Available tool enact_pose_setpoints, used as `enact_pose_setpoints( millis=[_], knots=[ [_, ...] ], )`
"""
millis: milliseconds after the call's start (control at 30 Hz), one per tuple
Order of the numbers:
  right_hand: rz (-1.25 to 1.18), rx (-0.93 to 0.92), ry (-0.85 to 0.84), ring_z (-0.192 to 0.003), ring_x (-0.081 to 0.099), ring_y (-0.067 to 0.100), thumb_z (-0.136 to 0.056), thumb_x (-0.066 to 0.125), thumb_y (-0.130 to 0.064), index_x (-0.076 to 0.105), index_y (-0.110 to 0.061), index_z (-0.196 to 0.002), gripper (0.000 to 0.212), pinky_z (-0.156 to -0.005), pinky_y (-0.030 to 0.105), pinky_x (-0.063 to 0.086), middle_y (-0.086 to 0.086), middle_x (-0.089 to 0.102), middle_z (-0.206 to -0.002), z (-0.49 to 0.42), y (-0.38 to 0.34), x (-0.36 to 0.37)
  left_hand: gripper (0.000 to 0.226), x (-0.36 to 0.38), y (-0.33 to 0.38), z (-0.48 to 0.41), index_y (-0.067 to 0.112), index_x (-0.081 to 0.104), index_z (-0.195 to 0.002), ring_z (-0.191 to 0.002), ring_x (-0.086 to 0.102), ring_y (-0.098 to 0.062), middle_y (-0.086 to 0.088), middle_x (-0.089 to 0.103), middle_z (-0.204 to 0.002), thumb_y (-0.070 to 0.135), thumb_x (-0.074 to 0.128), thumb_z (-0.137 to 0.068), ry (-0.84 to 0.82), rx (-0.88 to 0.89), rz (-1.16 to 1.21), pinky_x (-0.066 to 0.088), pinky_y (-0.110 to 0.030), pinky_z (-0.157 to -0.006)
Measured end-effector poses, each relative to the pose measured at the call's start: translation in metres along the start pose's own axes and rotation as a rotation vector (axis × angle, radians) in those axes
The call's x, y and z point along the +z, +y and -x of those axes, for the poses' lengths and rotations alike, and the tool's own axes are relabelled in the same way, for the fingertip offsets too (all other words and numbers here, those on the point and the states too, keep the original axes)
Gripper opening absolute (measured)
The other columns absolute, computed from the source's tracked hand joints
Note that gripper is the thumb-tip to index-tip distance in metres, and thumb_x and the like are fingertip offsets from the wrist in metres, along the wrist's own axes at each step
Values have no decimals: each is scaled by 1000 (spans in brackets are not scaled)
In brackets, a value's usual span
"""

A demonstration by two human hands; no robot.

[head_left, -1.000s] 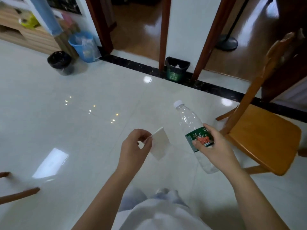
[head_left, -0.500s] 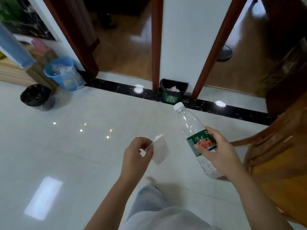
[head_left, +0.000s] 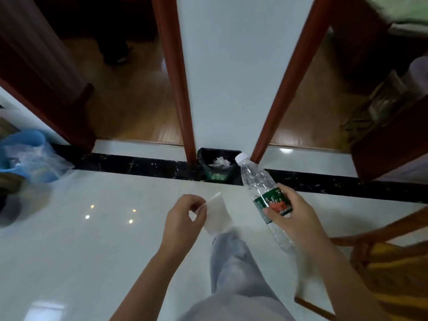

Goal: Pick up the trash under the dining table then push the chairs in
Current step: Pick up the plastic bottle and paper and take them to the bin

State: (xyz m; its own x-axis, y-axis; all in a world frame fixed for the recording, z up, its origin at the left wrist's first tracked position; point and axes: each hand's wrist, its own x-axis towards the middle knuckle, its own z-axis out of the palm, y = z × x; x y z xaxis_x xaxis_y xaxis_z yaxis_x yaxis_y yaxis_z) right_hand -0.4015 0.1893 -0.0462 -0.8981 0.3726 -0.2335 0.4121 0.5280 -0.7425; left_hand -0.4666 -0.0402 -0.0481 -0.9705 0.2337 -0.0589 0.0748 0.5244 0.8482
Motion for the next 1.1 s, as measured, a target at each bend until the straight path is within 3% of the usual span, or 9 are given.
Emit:
enact_pose_setpoints(
  millis=[267, 400, 567, 667, 833, 1000, 1100],
  knots=[
    [-57, 52, -105, -94, 54, 10, -77, 73, -23, 46, -23, -126, 56, -76, 24, 39, -5, 56, -110, -182, -7, -14, 26, 38, 21, -165, 29, 55, -78, -75, 55, -2, 11, 60, -81, 6, 64, -83, 0, -62, -13, 38, -3, -64],
    [-68, 179, -207, -89, 54, 11, -76, 73, -30, 48, -21, -122, 52, -69, 21, 39, -2, 59, -105, -255, -5, 12, 30, 44, 10, -221, 33, 54, -76, -74, 56, -2, 10, 61, -80, 6, 63, -84, 0, -118, 0, 38, -3, -64],
    [-66, 328, -313, -88, 54, 14, -78, 72, -32, 46, -15, -123, 54, -67, 24, 42, -1, 57, -101, -329, 12, 63, 27, 47, -28, -287, 32, 55, -79, -76, 56, -3, 12, 61, -81, 7, 63, -84, 22, -193, 0, 39, -3, -65],
    [-74, 371, -333, -90, 56, 17, -78, 72, -31, 47, -14, -121, 53, -75, 29, 47, 4, 59, -105, -370, 26, 96, 28, 53, -56, -324, 32, 55, -80, -76, 57, -1, 11, 62, -81, 6, 63, -83, 46, -188, -13, 38, -2, -65],
    [-101, 466, -335, -89, 56, 19, -77, 72, -32, 48, -12, -120, 53, -69, 28, 44, 4, 58, -101, -420, 48, 154, 19, 70, -114, -370, 24, 59, -84, -81, 54, 5, 13, 60, -81, 6, 62, -84, 82, -255, -18, 39, -2, -65],
    [-105, 507, -334, -94, 59, 24, -77, 73, -32, 49, -11, -113, 48, -83, 41, 51, 8, 59, -104, -455, 84, 209, 21, 97, -170, -394, 30, 56, -84, -77, 55, 4, 15, 59, -81, 10, 62, -85, 90, -332, 13, 40, -3, -63],
    [-150, 539, -318, -89, 59, 20, -77, 72, -29, 49, -14, -108, 41, -76, 35, 51, 6, 58, -100, -471, 104, 234, 29, 110, -200, -401, 39, 52, -79, -77, 55, 5, 17, 59, -82, 13, 62, -86, 95, -356, 8, 42, -7, -63]
  ],
)
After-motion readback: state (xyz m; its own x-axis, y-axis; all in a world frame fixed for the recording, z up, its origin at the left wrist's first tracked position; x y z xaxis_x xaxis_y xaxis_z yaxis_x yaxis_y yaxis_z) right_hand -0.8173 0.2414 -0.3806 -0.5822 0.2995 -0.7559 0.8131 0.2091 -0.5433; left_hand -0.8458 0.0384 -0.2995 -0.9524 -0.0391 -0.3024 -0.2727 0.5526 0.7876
